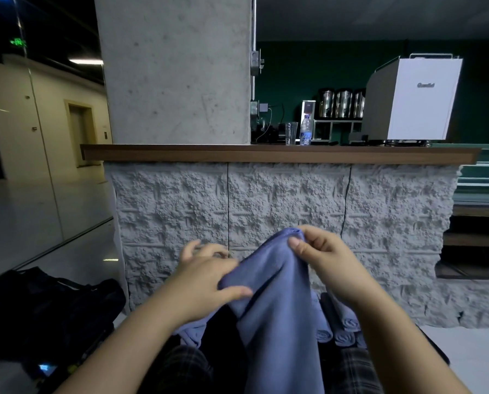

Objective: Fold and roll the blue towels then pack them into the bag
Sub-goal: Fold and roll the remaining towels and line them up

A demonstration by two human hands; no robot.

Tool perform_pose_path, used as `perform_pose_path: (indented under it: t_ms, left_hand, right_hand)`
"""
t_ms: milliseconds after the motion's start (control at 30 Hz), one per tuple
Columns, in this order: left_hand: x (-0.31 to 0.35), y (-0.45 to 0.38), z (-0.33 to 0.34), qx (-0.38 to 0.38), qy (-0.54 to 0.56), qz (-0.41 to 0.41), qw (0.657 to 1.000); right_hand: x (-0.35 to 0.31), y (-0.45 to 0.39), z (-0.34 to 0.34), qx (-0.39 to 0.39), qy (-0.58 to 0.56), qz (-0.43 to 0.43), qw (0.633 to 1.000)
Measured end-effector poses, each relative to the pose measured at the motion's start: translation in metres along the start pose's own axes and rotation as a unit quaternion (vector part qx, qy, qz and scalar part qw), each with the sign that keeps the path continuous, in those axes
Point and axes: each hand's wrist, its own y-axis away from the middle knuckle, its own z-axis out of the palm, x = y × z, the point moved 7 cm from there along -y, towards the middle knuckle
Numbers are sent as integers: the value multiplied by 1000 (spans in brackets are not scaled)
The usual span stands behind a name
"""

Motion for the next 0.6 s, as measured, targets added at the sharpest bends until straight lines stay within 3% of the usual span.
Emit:
perform_pose_path:
  t_ms: [67, 133, 167, 267, 400, 600]
  left_hand:
    - [-17, 0, -6, -28, -53, -7, 998]
    - [-19, -2, -21, 30, -26, 35, 999]
    - [-14, -2, -28, 69, -25, 66, 995]
    - [4, -4, -39, 125, -2, 134, 983]
    - [7, -4, -41, 150, 102, 105, 978]
    - [5, -1, -43, 197, 184, 67, 961]
  right_hand:
    - [8, -3, -19, 38, 146, 6, 988]
    - [21, -6, -33, 88, 314, 10, 945]
    - [26, -7, -39, 121, 346, 12, 930]
    - [36, -6, -45, 188, 348, 28, 918]
    - [46, -6, -42, 216, 296, 65, 928]
    - [37, 0, -32, 273, 229, 49, 933]
